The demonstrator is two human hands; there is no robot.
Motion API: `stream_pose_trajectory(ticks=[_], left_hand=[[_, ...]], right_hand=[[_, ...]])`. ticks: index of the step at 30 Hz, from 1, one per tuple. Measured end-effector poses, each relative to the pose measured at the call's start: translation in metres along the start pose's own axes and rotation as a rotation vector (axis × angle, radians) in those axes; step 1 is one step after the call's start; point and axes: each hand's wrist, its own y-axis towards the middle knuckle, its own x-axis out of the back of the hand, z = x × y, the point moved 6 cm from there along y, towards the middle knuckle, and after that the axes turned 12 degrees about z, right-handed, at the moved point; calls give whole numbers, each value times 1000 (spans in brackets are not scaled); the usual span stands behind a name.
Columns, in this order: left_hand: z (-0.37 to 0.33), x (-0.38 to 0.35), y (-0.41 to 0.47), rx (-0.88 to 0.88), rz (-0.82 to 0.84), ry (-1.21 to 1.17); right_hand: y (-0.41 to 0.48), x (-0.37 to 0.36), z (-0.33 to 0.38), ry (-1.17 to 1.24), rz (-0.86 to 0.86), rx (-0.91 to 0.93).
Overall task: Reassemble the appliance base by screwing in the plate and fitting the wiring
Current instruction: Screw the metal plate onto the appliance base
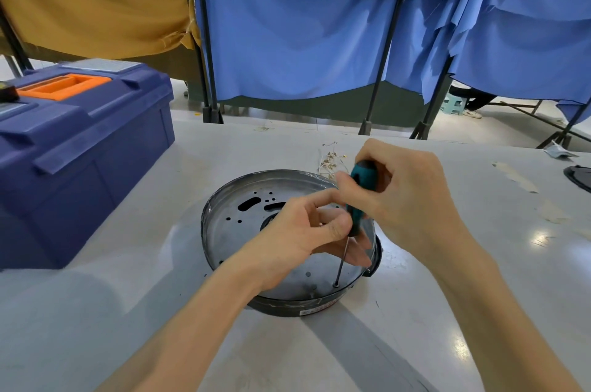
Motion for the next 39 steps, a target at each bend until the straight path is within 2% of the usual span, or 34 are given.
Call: stream_pose_trajectory(ticks=[5,7,8,11,13,16,20,23,24,27,28,30,32,36,39], left_hand=[[-3,-6,1,2,42,25],[-4,-7,0,8,66,40],[-3,-8,-1,10,69,36],[-3,-8,-3,26,71,7],[-3,-8,-4,30,77,-12],[-3,-3,-4,54,29,45],[-2,-1,-2,75,-51,93],[1,-3,2,99,-54,64],[1,-3,2,100,-56,62],[-2,-1,-3,103,-57,27],[-2,-1,-6,107,-36,16],[-3,1,-10,120,-7,7],[-6,5,-13,119,-29,51],[-17,9,-11,56,-149,238],[-19,8,-9,51,-150,187]], right_hand=[[-6,0,13,-262,-131,-78],[-3,1,15,-339,-94,-108],[1,2,12,-282,-14,-101],[5,-2,9,123,241,-41],[2,-1,11,154,203,46],[-3,2,9,29,49,65],[-6,5,11,-245,-41,-40],[-3,0,12,-447,35,-180],[0,-1,9,-386,82,-183],[1,-2,1,149,234,-94],[-2,-3,1,262,267,-54],[-6,-4,4,320,248,39],[-7,-5,5,268,137,54],[-5,-14,9,9,-67,-73],[-6,-23,19,-191,-60,-116]])
